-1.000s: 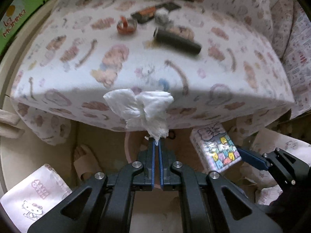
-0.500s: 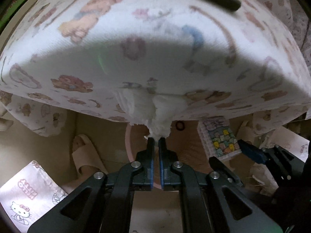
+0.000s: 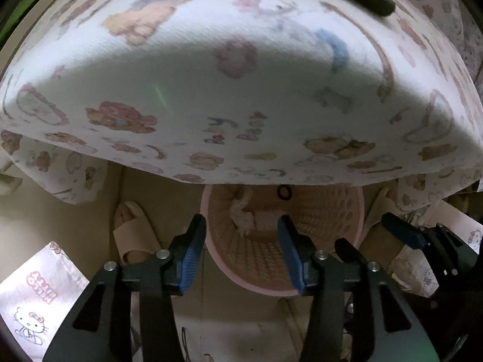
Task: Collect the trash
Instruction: 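Open the left tool to drop the tissue while the right tool releases the box, then raise both tools back toward the lipstick and black cylinder on the chair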
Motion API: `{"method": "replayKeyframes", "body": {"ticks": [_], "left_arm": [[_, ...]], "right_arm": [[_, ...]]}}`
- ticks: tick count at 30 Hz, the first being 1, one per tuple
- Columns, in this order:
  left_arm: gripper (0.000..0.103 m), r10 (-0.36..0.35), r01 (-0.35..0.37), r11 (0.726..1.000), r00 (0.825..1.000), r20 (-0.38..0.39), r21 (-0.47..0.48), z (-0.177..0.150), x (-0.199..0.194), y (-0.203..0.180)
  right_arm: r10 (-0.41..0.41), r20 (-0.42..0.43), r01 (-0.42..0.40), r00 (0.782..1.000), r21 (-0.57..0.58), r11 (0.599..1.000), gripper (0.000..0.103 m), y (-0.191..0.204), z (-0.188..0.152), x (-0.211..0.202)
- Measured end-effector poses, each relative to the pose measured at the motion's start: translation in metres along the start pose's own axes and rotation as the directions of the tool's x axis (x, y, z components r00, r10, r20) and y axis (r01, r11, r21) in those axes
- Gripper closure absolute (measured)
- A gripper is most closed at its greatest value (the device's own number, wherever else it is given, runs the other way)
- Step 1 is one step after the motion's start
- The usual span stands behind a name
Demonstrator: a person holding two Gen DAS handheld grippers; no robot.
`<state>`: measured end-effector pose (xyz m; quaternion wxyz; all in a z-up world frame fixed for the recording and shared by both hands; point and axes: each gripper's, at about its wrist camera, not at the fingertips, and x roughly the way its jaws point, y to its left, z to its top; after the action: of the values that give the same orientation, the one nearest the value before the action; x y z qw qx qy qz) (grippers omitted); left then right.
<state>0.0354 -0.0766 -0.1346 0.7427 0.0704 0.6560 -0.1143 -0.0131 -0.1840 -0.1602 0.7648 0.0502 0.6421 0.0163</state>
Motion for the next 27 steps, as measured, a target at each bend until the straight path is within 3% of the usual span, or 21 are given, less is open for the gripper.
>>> {"method": "replayKeyframes", "body": {"ticks": [7, 11, 14, 21, 27], "left_arm": [[0.054, 0.015, -0.016, 1.000, 0.998, 0.060, 0.007, 0.001, -0.021, 0.005], [0.052, 0.039, -0.042, 0.999, 0.989, 0.143, 0.019, 0.001, -0.048, 0.007], [0.050, 0.057, -0.062, 0.998, 0.974, 0.220, 0.017, 0.000, -0.073, 0.010], [0.035, 0.078, -0.085, 0.996, 0.918, 0.389, 0.002, -0.005, -0.124, 0.019], [0.027, 0.079, -0.065, 0.997, 0.909, 0.409, -0.048, -0.003, -0.136, 0.027]], "right_arm": [[0.005, 0.039, -0.006, 0.999, 0.023, 1.000, 0.040, -0.008, 0.006, -0.016], [0.000, 0.109, -0.001, 0.994, 0.017, 1.000, 0.040, -0.006, 0.006, -0.041], [0.011, 0.176, -0.014, 0.984, 0.013, 1.000, 0.040, -0.005, 0.006, -0.064], [0.010, 0.324, -0.011, 0.946, 0.000, 1.000, 0.037, 0.000, 0.004, -0.112], [0.011, 0.405, -0.006, 0.914, -0.013, 1.000, 0.037, -0.001, -0.001, -0.135]]}}
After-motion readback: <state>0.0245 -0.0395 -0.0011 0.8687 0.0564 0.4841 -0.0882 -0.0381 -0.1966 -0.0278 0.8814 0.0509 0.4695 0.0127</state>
